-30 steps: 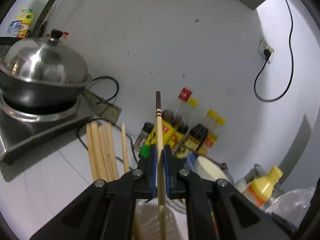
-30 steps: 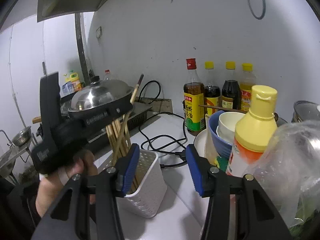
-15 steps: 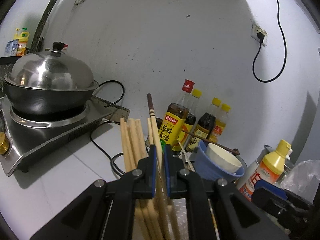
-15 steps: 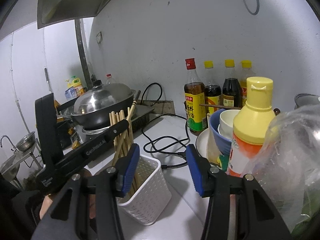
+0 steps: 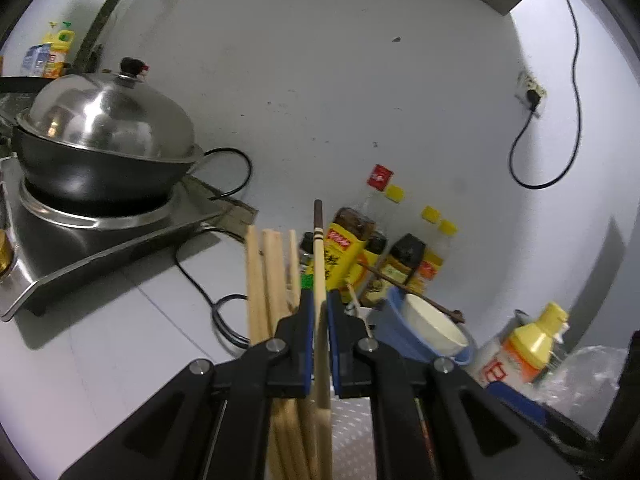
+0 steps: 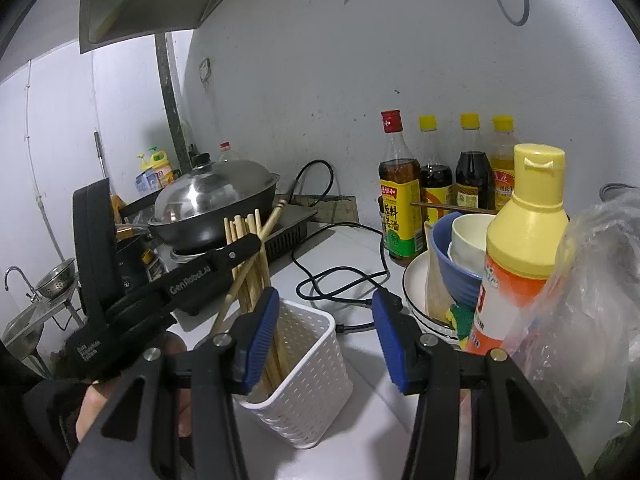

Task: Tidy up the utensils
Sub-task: 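Lower the left tool's dark-tipped chopstick into the white holder and open it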

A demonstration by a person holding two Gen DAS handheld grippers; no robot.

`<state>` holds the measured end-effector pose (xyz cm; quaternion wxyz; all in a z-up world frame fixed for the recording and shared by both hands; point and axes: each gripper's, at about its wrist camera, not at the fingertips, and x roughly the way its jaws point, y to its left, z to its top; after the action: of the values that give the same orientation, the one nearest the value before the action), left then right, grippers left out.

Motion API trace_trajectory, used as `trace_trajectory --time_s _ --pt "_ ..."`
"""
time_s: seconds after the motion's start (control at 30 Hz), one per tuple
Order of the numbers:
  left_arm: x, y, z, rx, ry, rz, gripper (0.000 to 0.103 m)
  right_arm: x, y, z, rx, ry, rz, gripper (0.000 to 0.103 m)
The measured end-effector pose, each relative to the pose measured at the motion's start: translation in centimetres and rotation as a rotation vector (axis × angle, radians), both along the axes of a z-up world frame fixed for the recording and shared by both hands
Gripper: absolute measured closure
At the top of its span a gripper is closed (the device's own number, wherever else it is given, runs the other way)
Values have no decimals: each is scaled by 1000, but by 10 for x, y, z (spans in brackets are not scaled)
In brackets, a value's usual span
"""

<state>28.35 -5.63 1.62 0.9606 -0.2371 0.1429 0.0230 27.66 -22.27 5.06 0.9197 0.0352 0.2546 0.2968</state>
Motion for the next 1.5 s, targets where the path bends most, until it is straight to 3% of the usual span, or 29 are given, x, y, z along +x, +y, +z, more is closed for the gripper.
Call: trace_trajectory --time_s 0.33,0.7,0.93,1.03,1.1,1.33,1.5 --pt "-19 -5 -1 18 30 -129 97 10 -4 0 46 44 -13 57" --pt "-56 -5 -11 116 54 -234 97 32 26 5 99 118 13 57" --pt "-33 8 -8 -9 71 -249 97 29 22 11 65 116 -80 57" --pt "-30 9 -2 -21 90 -274 97 25 14 17 55 109 -107 57" --pt "-31 9 1 2 112 -316 97 21 9 21 53 98 -114 57" --pt "-44 28 8 132 318 -567 97 15 -4 25 61 81 -130 57" --pt "-46 18 23 234 377 -728 97 13 -7 20 91 92 -141 57"
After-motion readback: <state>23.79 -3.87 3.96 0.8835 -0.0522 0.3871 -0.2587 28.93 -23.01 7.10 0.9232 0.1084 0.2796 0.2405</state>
